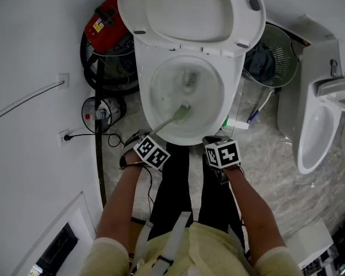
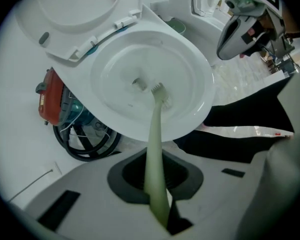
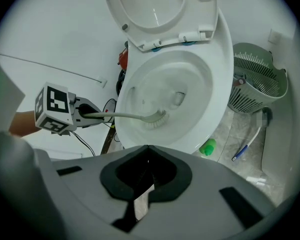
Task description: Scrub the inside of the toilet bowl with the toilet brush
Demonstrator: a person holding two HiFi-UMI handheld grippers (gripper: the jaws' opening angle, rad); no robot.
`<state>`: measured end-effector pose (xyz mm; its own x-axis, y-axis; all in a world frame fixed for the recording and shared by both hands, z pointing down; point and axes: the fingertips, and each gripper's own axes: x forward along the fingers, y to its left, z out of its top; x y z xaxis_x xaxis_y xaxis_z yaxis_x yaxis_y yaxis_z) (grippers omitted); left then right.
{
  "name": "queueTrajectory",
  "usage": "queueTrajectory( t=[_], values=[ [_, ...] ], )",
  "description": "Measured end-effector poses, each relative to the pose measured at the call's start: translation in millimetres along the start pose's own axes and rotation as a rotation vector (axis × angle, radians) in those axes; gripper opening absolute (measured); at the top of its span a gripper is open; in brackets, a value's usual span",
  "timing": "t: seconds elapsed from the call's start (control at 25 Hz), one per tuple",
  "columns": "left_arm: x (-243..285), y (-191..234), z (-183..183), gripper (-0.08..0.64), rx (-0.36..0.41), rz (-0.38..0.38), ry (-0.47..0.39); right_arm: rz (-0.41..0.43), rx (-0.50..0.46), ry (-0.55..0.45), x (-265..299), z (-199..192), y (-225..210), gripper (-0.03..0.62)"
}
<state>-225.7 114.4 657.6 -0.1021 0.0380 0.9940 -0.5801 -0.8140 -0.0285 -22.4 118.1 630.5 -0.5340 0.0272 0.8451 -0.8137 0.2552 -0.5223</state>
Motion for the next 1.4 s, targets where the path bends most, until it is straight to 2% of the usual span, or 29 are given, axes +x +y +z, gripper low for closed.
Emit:
queueTrajectory(
  t=[0.4, 0.52, 0.64, 0.76, 1.12, 1.28, 1.4],
  values=[
    [-7.6, 24.3, -8.0, 0.041, -0.077, 0.052, -0.031, 0.0, -0.02, 0.033, 8.5, -0.8, 12.6, 0.015],
    [-7.1, 35.6, -12.2, 0.04, -0.135, 0.087, -0.011, 0.001, -0.018, 0.032, 9.0, 0.1, 12.2, 0.015],
    [-7.2, 45.4, -9.3, 0.041, -0.232, 0.09, -0.016, -0.005, -0.012, 0.029, 8.8, 1.2, 9.0, 0.015],
    [-8.5, 55.4, -0.7, 0.041, -0.293, 0.101, -0.029, -0.007, -0.004, 0.03, 9.1, 1.7, 6.9, 0.015],
    [-10.3, 90.0, 34.9, 0.041, -0.363, 0.142, -0.081, -0.007, 0.016, 0.022, 7.3, 3.8, 0.9, 0.015],
    [-7.1, 91.0, 51.0, 0.041, -0.355, 0.139, -0.095, -0.007, 0.033, 0.014, 5.1, 4.4, -5.5, 0.015],
    [-6.5, 86.0, 67.1, 0.04, -0.39, 0.111, -0.129, -0.007, 0.049, 0.005, 3.0, 6.0, -10.8, 0.015]
  ],
)
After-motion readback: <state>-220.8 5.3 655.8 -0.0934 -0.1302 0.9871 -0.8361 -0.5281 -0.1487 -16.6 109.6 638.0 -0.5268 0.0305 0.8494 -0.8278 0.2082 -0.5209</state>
